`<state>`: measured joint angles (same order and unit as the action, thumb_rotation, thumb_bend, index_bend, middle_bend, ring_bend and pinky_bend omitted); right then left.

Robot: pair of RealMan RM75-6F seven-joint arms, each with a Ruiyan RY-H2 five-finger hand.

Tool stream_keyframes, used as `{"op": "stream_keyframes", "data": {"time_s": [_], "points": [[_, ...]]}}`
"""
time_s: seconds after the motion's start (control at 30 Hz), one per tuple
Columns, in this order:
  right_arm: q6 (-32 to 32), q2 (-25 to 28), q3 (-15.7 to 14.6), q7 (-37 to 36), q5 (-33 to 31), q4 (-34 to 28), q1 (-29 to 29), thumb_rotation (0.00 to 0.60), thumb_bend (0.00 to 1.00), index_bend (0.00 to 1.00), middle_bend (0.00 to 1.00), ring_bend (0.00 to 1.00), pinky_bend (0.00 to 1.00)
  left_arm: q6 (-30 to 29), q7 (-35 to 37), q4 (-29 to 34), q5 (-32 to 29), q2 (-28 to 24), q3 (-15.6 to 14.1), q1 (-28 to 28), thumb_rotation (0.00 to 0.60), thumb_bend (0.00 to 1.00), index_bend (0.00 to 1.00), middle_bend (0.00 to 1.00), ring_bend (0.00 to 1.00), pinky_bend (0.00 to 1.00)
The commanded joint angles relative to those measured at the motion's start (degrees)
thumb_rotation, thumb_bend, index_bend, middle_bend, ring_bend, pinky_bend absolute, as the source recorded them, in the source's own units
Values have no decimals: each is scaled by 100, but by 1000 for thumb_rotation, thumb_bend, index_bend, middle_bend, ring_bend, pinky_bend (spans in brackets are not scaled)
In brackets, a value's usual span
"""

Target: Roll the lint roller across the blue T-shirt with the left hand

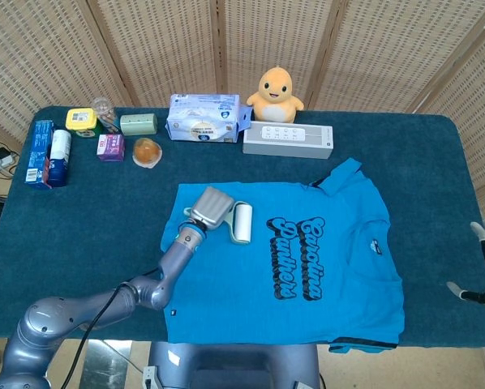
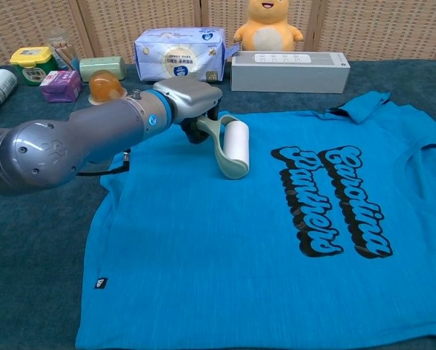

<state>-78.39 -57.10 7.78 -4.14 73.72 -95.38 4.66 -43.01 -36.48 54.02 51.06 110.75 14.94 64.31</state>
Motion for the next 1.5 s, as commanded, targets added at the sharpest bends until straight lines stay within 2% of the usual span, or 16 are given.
{"op": "stream_keyframes", "data": {"time_s": [0.03,0.73,1.1,1.3,1.5], "points": [[5,1,-1,-4,-1,5,1,600,0,0,0,0,0,-1,11,-43,5,52,23,43,600,656,903,956,844,990],[0,18,7,-38,-3,5,-2,600,0,0,0,0,0,245,-356,-639,-422,601,403,733,600,652,904,956,844,990],[34,11,-10,-38,9,17,8,600,0,0,0,0,0,375,-699,-637,-971,716,531,933,600,648,904,956,844,990],[8,9,-8,-27,20,-2,4,600,0,0,0,0,0,507,-1395,-599,-1661,645,396,1082,600,649,913,956,845,990],[-4,26,-12,-48,43,-17,-2,600,0,0,0,0,0,230,-1687,-202,-1960,407,209,987,600,648,913,956,845,990]]}}
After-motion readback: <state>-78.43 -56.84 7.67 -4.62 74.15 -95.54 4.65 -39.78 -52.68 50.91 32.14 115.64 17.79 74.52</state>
